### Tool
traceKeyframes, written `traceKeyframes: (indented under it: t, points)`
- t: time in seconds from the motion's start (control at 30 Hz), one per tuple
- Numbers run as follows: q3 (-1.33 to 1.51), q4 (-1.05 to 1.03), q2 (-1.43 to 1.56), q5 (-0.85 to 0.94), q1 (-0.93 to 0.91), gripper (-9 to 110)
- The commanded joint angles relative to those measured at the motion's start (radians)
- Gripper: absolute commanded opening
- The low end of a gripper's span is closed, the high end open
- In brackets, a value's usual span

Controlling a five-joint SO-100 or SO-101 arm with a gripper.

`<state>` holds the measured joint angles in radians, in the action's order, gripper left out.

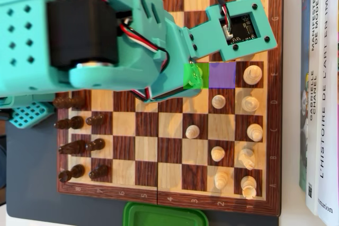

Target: Play chess

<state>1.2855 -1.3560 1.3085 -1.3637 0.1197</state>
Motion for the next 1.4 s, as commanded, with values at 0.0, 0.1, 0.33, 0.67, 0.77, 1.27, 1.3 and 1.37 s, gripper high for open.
traceKeyframes:
  t: [0.0, 0.1, 0.33, 0.67, 0.77, 1.27, 1.3, 1.37]
  points:
    - [-0.020, -0.005, 0.078, -0.006, -0.003, 15]
    - [0.008, 0.003, 0.158, -0.006, -0.005, 15]
    - [0.160, 0.095, 0.391, -0.008, -0.008, 15]
    - [0.509, 0.486, 0.741, -0.008, -0.038, 15]
    - [0.611, 0.626, 0.828, -0.008, -0.051, 15]
    - [1.177, 1.506, 1.249, -0.235, -0.063, 15]
    - [1.212, 1.582, 1.272, -0.239, -0.064, 15]
    - [1.279, 1.729, 1.316, -0.261, -0.064, 15]
